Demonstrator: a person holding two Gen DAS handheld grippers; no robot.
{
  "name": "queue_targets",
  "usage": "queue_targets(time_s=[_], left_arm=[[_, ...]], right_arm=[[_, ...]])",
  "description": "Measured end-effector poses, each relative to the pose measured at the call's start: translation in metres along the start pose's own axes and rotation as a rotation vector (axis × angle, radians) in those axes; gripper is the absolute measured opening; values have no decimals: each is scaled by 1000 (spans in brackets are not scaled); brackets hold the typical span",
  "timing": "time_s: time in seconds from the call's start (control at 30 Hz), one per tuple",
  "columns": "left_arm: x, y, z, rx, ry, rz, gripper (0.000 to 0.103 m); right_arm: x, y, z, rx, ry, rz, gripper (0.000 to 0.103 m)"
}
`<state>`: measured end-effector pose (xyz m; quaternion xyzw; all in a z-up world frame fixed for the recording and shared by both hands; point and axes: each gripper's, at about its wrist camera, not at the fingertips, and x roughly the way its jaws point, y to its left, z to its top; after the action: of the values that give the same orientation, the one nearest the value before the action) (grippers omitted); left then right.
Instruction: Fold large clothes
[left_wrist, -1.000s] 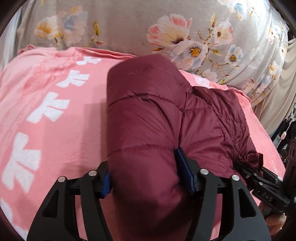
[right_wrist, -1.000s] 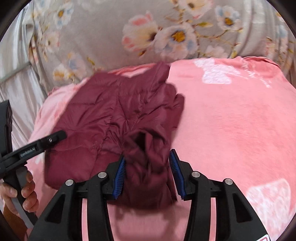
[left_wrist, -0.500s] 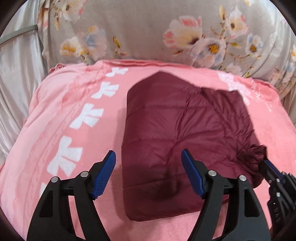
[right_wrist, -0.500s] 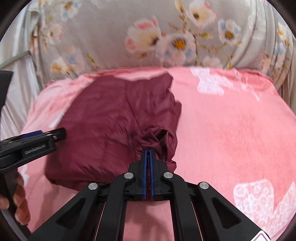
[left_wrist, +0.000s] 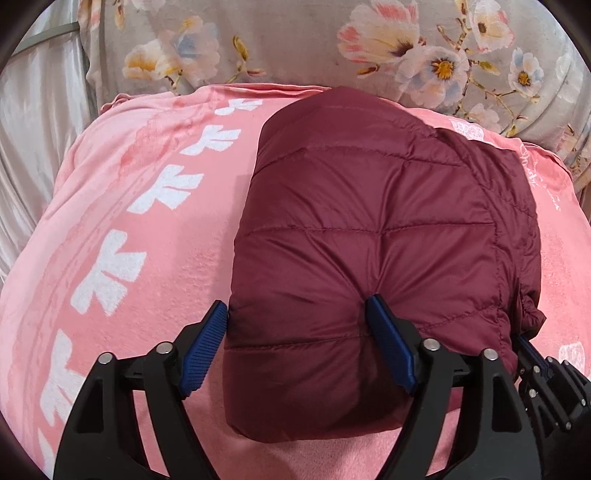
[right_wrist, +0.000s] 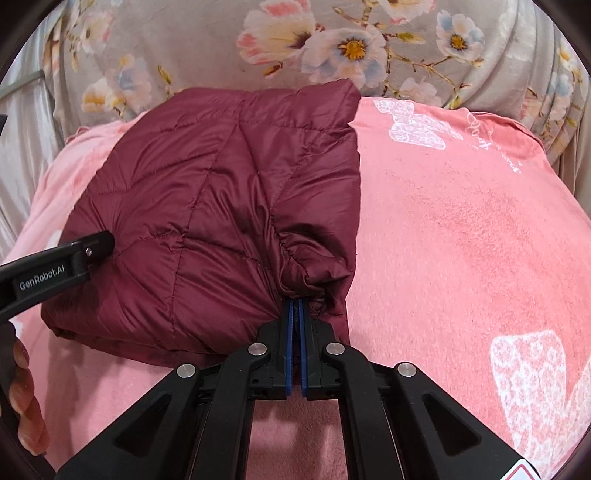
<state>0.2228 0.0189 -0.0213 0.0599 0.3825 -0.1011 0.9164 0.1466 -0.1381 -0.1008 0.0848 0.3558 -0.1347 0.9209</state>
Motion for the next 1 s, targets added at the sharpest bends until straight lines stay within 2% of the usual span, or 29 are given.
queue_targets(time_s=[0.17,0.47,0.67,0.83,0.93,1.0], left_arm=[[10,2,-4,-22,6,-23,80],[18,-5,-14,-18,-36,4,80],[18,-6,-17,-23,-61,14,80],[-1,-3,-23,-25,-93,13,80],[-24,-2,-35,-16,-115,31,90],[-42,-5,-46,-4,-141,51,92]], right_arm=[[3,-1,-1,-1,5,0,2],[6,3,-2,-12,6,-16,2],[3,-6,-3,29,-11,29,2],[-34,-10,-22,27,-67,41,7],[-53,-10,-40,13,-67,49,8],[-64,-13,-53,10,-64,45,8]])
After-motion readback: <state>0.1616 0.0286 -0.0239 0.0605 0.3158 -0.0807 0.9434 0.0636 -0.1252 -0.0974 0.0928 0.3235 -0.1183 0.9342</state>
